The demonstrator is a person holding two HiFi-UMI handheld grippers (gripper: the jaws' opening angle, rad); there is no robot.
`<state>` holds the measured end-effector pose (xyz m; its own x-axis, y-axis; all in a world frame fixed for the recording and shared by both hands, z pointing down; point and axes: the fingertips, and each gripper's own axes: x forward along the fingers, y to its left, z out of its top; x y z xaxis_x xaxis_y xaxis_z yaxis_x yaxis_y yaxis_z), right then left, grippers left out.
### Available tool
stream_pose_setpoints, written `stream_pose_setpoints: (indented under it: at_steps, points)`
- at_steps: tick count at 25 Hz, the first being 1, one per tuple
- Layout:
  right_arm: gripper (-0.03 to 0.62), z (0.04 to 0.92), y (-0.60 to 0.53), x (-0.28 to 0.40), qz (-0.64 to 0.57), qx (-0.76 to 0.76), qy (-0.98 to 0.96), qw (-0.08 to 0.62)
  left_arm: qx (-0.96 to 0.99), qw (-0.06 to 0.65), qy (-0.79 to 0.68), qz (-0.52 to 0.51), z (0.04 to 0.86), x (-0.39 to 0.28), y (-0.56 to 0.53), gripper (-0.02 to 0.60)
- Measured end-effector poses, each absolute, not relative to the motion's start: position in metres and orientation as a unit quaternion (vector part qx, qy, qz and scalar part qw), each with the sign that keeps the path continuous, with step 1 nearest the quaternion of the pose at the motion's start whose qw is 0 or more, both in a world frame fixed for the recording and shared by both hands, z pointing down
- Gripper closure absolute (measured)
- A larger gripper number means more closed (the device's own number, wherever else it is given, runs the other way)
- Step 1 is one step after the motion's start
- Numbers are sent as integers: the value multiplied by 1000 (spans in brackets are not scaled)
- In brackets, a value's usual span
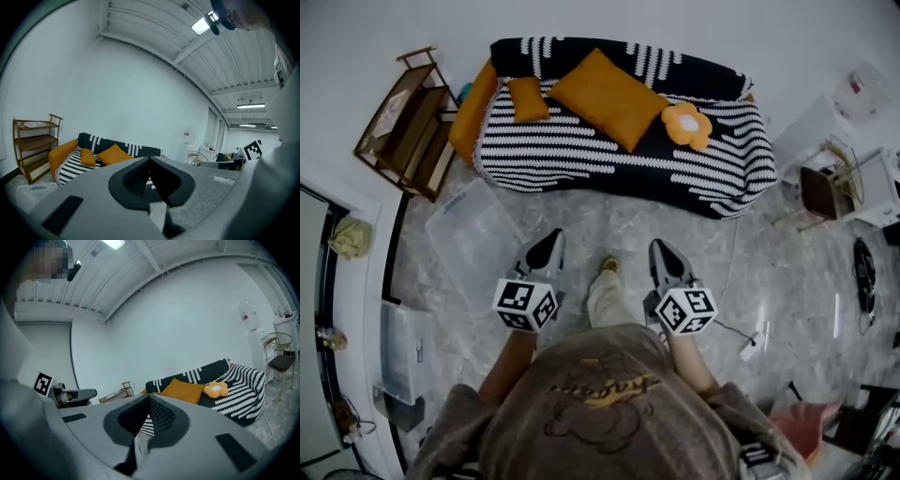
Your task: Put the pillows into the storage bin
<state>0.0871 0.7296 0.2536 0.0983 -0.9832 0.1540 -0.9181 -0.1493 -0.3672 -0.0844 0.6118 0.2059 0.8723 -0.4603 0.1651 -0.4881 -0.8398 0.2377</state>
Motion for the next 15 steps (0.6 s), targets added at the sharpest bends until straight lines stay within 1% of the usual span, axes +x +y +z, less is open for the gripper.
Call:
stream_pose_setpoints:
  at_steps: [4, 15]
  points:
    - [595, 246, 676, 125, -187, -731, 651, 90, 954, 143, -259, 50, 199, -48, 559, 578]
    - [595, 232, 548, 259, -191, -721, 661, 84, 945, 146, -290, 45, 189, 69, 431, 578]
